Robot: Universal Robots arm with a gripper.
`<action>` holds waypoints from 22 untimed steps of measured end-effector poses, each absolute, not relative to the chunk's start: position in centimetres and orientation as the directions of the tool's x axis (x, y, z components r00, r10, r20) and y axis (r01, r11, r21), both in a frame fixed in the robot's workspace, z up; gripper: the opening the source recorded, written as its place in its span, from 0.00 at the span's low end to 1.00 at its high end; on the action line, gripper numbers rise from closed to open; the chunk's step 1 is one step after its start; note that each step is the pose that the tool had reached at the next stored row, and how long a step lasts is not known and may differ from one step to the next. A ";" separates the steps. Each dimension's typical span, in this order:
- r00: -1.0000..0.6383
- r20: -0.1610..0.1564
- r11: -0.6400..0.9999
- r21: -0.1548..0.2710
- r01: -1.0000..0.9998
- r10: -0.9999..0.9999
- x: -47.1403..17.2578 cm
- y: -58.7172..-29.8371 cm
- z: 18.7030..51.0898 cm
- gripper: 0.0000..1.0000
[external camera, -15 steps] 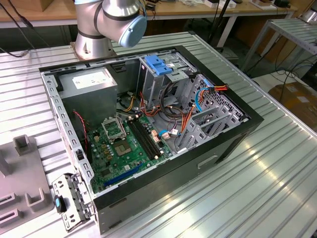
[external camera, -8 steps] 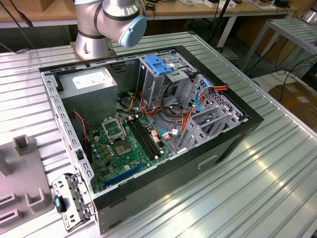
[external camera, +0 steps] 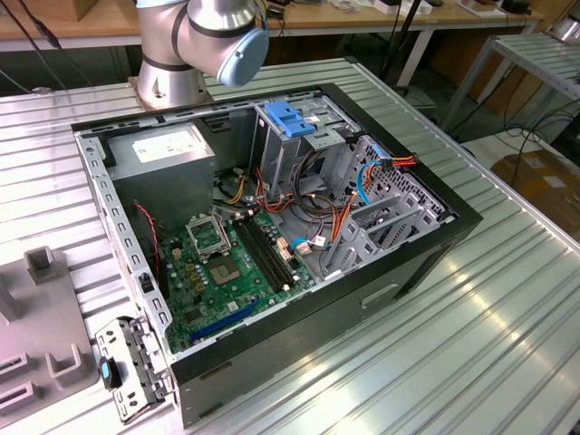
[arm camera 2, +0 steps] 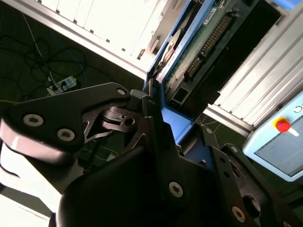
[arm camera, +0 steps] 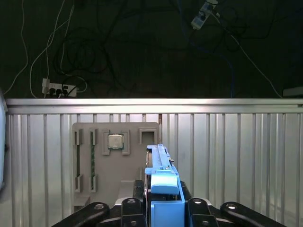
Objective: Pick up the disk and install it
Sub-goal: 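Pick up the disk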
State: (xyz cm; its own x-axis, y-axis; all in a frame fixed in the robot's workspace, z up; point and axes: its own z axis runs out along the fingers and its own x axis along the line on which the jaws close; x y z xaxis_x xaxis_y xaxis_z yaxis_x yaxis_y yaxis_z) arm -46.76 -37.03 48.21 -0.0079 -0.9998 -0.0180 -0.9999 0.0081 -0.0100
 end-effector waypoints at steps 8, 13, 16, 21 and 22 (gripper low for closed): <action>-0.008 -0.018 0.008 -0.010 -1.000 -1.000 -46.3 -37.0 48.2 0.37; -0.008 -0.018 0.008 -0.010 -1.000 -1.000 -46.0 -37.0 48.2 0.37; -0.008 -0.018 0.008 -0.010 -1.000 -1.000 -45.8 -37.0 48.2 0.37; -0.008 -0.018 0.008 -0.010 -1.000 -1.000 -45.5 -37.0 48.2 0.37; -0.008 -0.018 0.008 -0.010 -1.000 -1.000 -45.4 -37.0 48.2 0.37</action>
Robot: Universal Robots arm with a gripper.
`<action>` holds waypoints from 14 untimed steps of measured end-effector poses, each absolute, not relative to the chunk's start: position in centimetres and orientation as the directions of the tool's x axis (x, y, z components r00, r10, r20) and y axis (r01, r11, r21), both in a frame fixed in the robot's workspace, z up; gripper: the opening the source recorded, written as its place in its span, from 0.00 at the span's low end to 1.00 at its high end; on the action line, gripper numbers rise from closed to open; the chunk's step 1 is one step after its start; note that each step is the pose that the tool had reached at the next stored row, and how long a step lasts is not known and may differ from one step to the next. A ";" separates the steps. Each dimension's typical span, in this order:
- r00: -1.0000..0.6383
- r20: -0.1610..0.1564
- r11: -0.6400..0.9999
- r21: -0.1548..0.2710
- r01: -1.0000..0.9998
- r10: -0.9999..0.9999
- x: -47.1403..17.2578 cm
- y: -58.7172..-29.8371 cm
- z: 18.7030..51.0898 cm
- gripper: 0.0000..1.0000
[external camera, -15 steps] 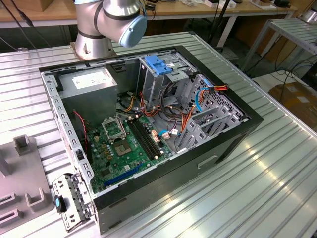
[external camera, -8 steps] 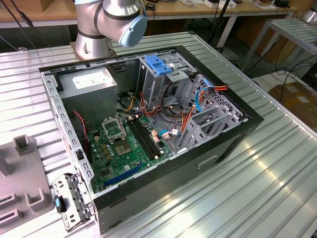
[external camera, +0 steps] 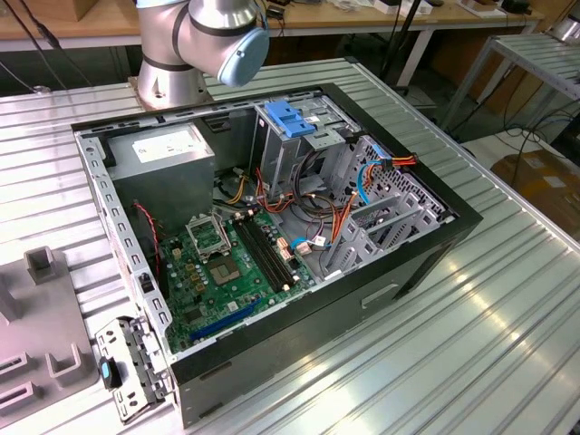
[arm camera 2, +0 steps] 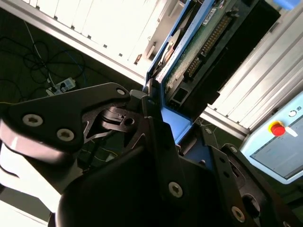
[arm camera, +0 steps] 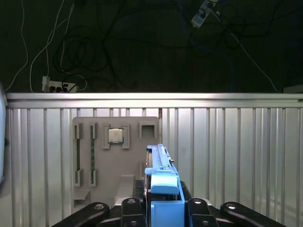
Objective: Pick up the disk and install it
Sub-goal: 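Pick up the disk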
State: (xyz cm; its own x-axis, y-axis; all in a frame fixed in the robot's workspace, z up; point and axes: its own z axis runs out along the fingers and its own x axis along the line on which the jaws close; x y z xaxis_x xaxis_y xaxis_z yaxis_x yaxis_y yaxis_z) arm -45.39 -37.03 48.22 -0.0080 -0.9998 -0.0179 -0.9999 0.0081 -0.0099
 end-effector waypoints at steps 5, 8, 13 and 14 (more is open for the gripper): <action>-0.008 -0.018 0.008 -0.010 -1.000 -1.000 -43.4 -37.0 48.2 0.37; -0.008 -0.018 0.008 -0.010 -1.000 -1.000 -43.2 -37.0 48.2 0.37; -0.008 -0.018 0.008 -0.010 -1.000 -1.000 -43.0 -37.0 48.2 0.37; -0.008 -0.018 0.008 -0.010 -1.000 -1.000 -42.9 -37.0 48.2 0.37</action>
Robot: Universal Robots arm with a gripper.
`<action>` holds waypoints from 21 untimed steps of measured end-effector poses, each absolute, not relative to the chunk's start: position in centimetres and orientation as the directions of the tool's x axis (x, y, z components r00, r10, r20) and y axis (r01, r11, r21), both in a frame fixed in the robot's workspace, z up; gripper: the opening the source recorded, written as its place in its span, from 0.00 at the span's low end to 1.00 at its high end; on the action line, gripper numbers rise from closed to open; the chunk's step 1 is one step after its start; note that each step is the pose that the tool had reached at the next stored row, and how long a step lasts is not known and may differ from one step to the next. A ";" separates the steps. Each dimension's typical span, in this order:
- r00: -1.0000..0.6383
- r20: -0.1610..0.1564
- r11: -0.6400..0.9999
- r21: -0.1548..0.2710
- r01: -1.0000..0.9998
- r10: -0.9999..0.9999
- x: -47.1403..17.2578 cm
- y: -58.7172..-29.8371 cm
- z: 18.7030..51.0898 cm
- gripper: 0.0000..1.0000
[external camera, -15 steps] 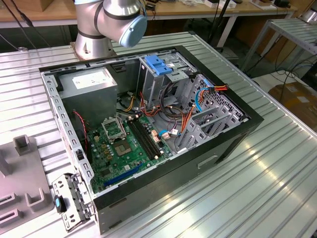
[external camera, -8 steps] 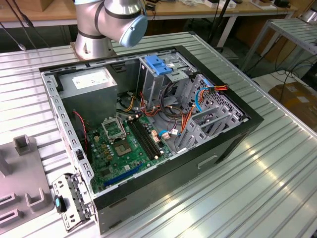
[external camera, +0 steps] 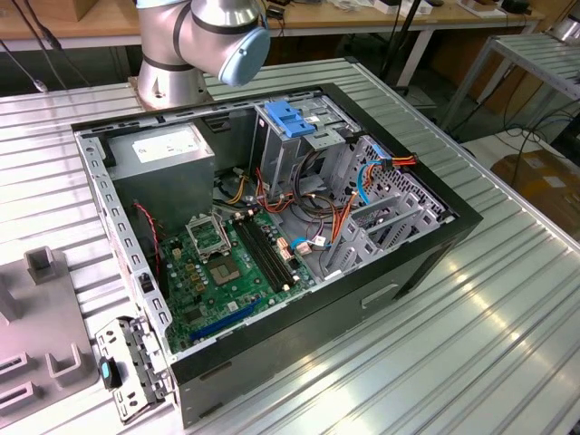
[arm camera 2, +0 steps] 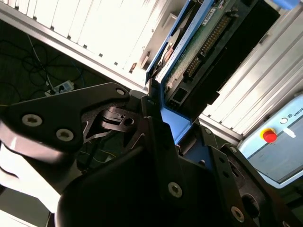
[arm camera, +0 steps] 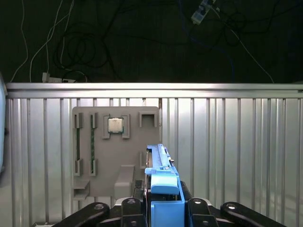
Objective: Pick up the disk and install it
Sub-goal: 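Pick up the disk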
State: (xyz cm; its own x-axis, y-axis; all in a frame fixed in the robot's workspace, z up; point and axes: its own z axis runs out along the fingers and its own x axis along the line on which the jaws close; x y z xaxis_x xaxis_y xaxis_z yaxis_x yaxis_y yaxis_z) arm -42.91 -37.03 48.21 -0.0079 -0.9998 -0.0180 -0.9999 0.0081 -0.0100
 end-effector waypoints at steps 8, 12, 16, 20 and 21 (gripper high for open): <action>-0.008 -0.018 0.008 -0.010 -1.000 -1.000 -42.4 -37.0 48.2 0.37; -0.008 -0.018 0.008 -0.010 -1.000 -1.000 -42.1 -37.0 48.2 0.37; -0.008 -0.018 0.008 -0.010 -1.000 -1.000 -41.7 -37.0 48.2 0.37; -0.008 -0.018 0.008 -0.010 -1.000 -1.000 -41.3 -37.0 48.2 0.37; -0.008 -0.018 0.008 -0.010 -1.000 -1.000 -41.2 -37.0 48.2 0.37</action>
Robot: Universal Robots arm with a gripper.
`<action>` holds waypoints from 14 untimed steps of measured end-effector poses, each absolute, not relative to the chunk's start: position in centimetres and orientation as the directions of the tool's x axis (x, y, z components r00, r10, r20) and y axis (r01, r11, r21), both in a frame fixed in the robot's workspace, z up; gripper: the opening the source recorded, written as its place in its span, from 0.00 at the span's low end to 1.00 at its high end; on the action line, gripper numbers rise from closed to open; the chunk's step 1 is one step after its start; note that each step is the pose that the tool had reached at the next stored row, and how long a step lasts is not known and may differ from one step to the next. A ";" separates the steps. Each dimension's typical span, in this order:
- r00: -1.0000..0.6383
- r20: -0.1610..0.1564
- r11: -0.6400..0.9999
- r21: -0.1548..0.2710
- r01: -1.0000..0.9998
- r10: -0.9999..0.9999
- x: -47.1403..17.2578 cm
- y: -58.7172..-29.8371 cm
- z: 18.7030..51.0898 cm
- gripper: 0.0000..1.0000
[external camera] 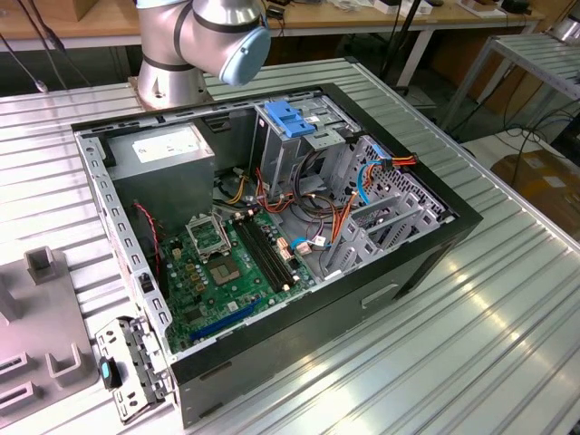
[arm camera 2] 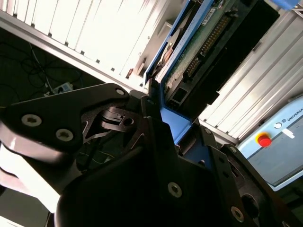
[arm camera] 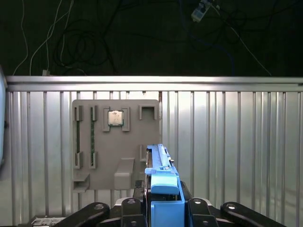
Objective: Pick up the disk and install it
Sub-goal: 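Pick up the disk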
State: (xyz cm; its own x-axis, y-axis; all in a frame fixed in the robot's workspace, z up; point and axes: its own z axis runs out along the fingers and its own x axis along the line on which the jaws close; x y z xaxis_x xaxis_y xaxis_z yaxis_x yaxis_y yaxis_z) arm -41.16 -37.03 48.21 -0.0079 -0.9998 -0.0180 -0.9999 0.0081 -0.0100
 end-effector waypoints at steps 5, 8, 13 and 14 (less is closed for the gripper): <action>-0.008 -0.018 0.008 -0.010 -1.000 -1.000 -40.6 -37.0 48.2 0.37; -0.008 -0.017 0.008 -0.010 -1.000 -1.000 -40.6 -37.2 48.2 0.37; -0.008 -0.015 0.008 -0.010 -1.000 -1.000 -40.6 -37.7 48.5 0.37; -0.008 -0.015 0.008 -0.010 -1.000 -1.000 -40.6 -37.7 48.7 0.37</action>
State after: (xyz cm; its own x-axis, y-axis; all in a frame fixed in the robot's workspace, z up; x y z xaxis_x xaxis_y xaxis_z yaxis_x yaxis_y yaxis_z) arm -40.55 -37.71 48.73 -0.0080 -0.9999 -0.0150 -0.9999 0.0082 -0.0098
